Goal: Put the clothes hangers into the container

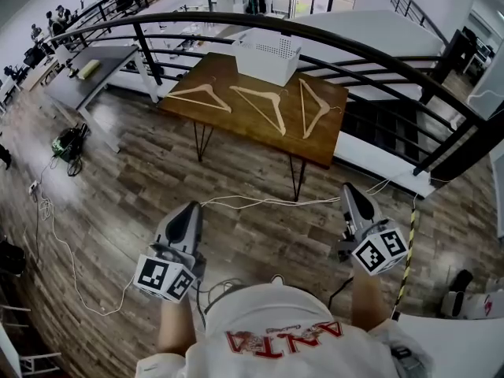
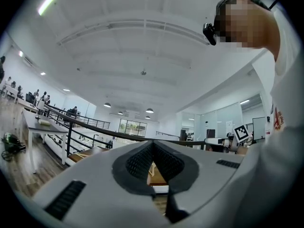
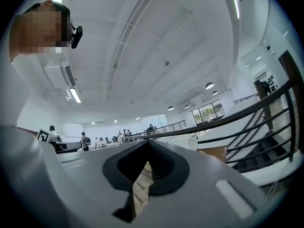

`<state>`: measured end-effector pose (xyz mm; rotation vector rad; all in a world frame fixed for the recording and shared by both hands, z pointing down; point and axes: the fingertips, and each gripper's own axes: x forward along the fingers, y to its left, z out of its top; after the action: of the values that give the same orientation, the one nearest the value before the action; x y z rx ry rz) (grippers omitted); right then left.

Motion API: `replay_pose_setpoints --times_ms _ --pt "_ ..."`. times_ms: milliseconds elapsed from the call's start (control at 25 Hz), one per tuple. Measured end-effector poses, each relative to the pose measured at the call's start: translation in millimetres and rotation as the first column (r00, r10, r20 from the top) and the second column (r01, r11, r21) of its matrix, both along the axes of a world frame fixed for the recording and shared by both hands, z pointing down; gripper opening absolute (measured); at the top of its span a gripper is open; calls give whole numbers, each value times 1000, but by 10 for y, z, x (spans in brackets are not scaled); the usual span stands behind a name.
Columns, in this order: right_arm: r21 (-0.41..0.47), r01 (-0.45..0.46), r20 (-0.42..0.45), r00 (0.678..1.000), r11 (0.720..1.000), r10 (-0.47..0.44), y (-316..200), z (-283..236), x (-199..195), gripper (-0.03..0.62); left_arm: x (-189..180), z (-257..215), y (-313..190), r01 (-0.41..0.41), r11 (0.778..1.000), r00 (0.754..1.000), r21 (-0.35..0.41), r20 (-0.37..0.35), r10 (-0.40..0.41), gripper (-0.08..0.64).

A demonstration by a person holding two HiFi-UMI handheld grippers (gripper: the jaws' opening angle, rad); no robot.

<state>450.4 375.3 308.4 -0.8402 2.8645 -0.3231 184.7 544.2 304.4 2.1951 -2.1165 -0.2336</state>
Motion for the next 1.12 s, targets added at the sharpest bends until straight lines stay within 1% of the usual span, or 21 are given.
replay_pose_setpoints --times_ms 160,320,400,600,720,840,920,1040,1120 --pt "-24 18 -12 1000 1000 -19 -148 129 185 -2 268 72 -158 -13 1000 999 -12 31 13 6" --pt "-110 12 -9 1000 994 -13 -308 368 330 -2 359 96 -237 -5 1000 1000 -31 25 6 6" --pt "-126 13 -10 1000 992 -14 -339 427 375 -2 368 98 -268 0 999 1000 -45 27 1 7" --pt "-148 -33 10 999 988 35 -515 460 542 -2 397 102 -493 -8 998 999 -57 39 10 6" --pt "-153 -59 -12 998 986 58 -571 542 730 -2 451 124 -647 -19 998 999 -63 44 22 6" --pt "-182 -88 -15 996 979 86 -644 618 875 -2 533 160 -733 -44 996 998 -72 48 48 6" --pt "-190 -83 -23 997 978 80 -644 654 831 -2 515 214 -742 -40 995 998 -86 40 44 6" --pt "-203 -49 -52 998 978 39 -641 743 679 -2 470 306 -724 -19 995 1000 -94 5 20 6" --pt "-209 -30 -60 998 978 18 -656 772 580 -2 449 363 -714 -14 995 1000 -102 -5 14 6"
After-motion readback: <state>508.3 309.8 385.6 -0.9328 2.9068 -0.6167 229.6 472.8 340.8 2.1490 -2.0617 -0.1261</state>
